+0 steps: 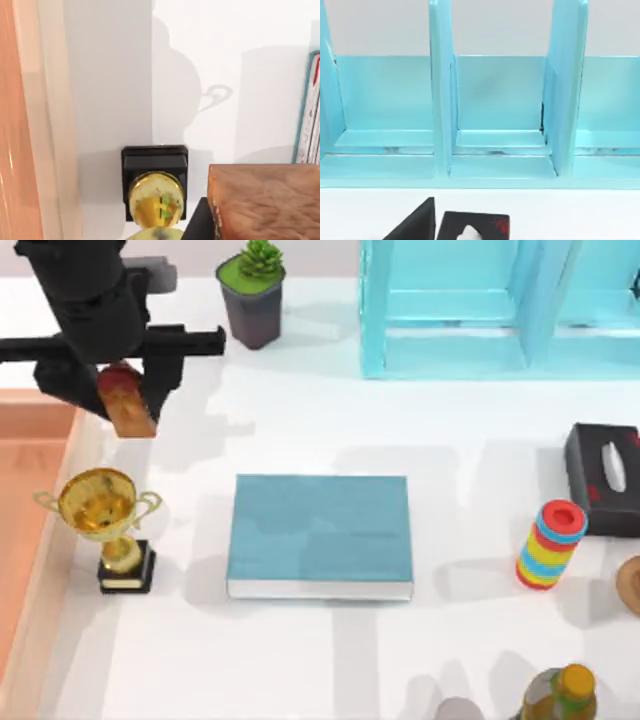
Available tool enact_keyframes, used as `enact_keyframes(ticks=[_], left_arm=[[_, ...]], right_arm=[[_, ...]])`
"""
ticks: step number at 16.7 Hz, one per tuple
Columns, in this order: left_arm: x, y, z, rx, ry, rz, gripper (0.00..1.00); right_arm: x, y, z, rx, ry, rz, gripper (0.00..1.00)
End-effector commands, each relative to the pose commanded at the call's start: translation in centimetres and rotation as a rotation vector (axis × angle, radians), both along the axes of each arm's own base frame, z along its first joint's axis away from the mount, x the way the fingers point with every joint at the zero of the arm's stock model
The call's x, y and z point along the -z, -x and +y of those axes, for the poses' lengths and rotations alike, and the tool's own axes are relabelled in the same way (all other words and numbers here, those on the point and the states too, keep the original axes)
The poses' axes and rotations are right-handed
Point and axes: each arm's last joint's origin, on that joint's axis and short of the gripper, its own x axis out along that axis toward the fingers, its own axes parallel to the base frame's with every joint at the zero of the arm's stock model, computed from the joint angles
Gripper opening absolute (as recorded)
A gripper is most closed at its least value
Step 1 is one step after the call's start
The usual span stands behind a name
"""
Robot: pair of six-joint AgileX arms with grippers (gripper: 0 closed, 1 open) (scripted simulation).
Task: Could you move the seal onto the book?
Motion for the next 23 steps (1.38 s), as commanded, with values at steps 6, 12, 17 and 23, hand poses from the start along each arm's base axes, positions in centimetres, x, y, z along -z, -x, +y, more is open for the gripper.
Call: enact_keyframes(ticks=[6,12,17,23], left_arm=[[4.6,1.4,-11.5,-0.008,-0.015,0.034,0.00],[6.7,3.4,-15.9,0.003,-0.039,0.047,0.00],[6.3,3.4,-15.9,0.002,-0.039,0.048,0.00],[6.2,3.4,-15.9,0.003,-0.039,0.047,0.15]], right_arm=[[0.0,0.0,0.0,0.000,0.000,0.000,1.00],[0.0,0.0,0.0,0.000,0.000,0.000,1.00],[0.0,0.0,0.0,0.000,0.000,0.000,1.00],[0.0,0.0,0.0,0.000,0.000,0.000,1.00]])
